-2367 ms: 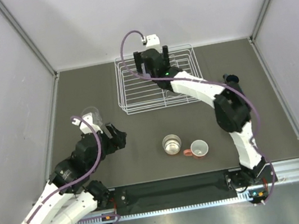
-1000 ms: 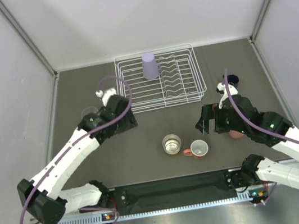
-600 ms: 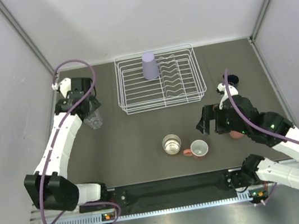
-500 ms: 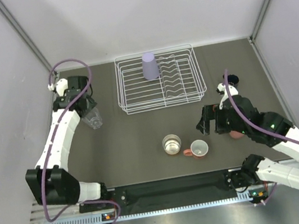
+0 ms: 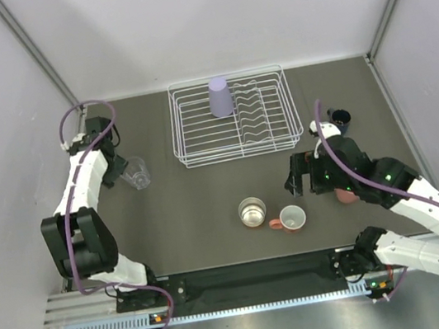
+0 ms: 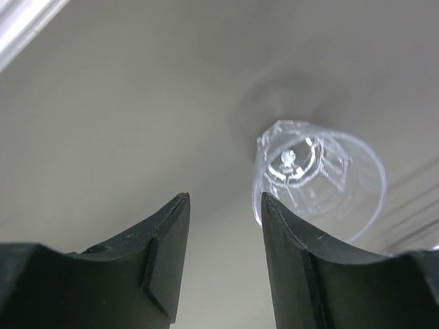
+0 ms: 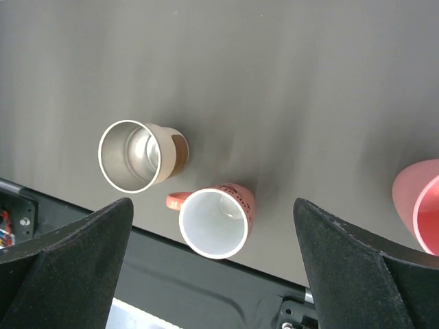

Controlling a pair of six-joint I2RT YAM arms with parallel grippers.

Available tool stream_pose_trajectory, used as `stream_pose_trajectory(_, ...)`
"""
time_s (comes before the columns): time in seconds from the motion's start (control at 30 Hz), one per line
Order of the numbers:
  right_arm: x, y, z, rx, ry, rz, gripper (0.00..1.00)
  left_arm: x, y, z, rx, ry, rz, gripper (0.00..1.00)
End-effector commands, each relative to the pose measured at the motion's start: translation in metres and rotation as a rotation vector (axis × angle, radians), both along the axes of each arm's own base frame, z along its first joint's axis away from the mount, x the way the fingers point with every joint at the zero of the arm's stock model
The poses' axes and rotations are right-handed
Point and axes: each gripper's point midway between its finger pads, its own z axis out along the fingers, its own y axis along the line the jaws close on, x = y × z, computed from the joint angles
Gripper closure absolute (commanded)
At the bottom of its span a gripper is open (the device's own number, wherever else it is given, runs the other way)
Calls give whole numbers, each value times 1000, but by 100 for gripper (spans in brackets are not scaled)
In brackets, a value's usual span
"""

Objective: Load the cups into the dish rack

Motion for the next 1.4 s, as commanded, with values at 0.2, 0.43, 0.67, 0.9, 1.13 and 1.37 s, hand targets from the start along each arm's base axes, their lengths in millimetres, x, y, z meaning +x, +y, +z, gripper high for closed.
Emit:
stream_pose_trajectory(0.2, 11, 19, 24, 62, -53, 32, 0, 5, -9, -4, -47, -38, -41, 49)
stream_pose_trajectory(0.43, 8, 18, 21, 68, -47, 31, 0, 10, -21, -34, -124, 9, -51, 60)
stream_pose_trajectory(0.67, 6, 15, 22, 75, -51, 22, 0, 9, -21, -43, -123, 36, -50, 93)
stream_pose_trajectory(0.9, 5, 19, 25, 89, -50, 40, 0, 12, -20, 5, -105, -54, -83, 100)
stream_pose_trajectory(1.13, 2, 34, 46, 183, -81, 99, 0, -4, -56, 115, -187, -418, -266, 100)
stream_pose_trajectory(1.37, -5, 55, 73, 318, -87, 163, 0, -34, -168, 215, -525, -928, -876, 100)
